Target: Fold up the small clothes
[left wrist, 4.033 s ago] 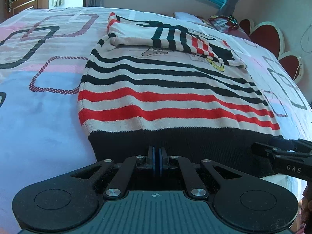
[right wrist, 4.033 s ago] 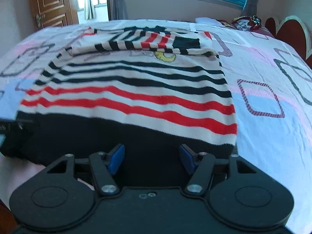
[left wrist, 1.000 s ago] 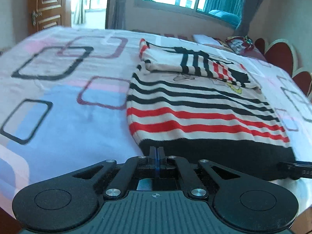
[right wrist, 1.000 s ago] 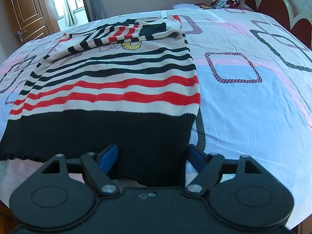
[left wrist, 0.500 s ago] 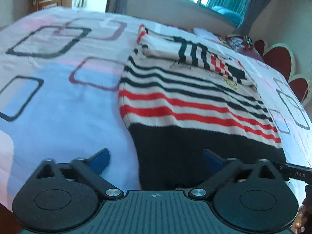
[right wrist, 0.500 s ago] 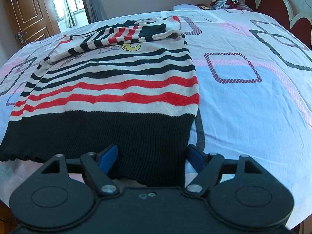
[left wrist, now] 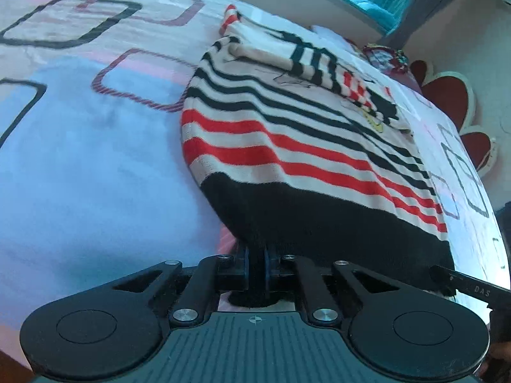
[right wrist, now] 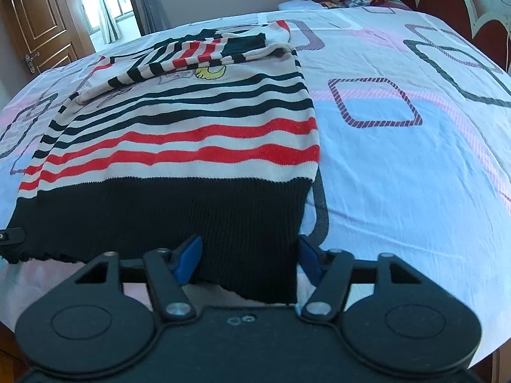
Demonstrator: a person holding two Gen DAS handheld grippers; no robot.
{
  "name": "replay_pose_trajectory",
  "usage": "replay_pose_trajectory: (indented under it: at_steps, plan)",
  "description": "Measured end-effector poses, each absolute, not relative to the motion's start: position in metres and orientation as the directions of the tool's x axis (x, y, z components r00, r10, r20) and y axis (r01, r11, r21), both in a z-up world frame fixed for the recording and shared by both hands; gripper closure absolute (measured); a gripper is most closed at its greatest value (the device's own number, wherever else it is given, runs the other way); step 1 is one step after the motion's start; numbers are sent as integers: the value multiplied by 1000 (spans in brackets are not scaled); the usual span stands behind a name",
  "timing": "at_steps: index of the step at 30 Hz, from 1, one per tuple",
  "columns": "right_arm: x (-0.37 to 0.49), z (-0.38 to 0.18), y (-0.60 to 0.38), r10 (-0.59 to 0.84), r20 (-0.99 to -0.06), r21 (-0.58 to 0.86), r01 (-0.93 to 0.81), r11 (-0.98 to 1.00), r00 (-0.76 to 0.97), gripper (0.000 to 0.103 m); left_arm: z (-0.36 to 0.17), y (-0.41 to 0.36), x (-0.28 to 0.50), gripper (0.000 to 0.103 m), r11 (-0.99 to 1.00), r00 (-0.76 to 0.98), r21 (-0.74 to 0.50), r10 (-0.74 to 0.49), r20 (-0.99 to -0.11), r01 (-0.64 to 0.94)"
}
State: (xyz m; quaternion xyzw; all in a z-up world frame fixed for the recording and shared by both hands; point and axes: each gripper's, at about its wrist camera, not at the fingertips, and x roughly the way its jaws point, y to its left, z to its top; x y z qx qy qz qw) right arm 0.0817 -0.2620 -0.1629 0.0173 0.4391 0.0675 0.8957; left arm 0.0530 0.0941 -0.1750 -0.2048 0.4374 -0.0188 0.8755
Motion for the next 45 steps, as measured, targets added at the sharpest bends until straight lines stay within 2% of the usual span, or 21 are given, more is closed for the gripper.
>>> replay_pose_trajectory:
  at_steps: [2,4,5,10,19,33,45]
  plan:
    - [82,-162,-263,145,-788,103,-103,989,599,61,-172,92,55,95,919,629,-375,-223,-745,-119]
    - [83,-160,-266,165,-789,129,-103,986,592,87,-163,90,56,95,927,657,-366,-226,-720,-82]
    - [84,-159,-267,183,-788,149,-106,983,588,91,-158,89,57,96,929,672,-364,-228,-704,-65]
    - [90,-137,-266,224,-734,187,-126,974,642,91,-129,89,75,96,932,735,-362,-235,-636,-15]
    - [125,-93,-253,248,-624,153,-195,969,741,92,-96,91,123,96,926,803,-376,-223,-553,-1]
    - [231,-65,-241,273,-536,134,-239,962,798,92,-69,101,233,96,913,875,-404,-153,-459,-53]
    - [345,-68,-231,271,-534,129,-240,962,801,92,-83,104,349,96,920,880,-367,-59,-471,-135]
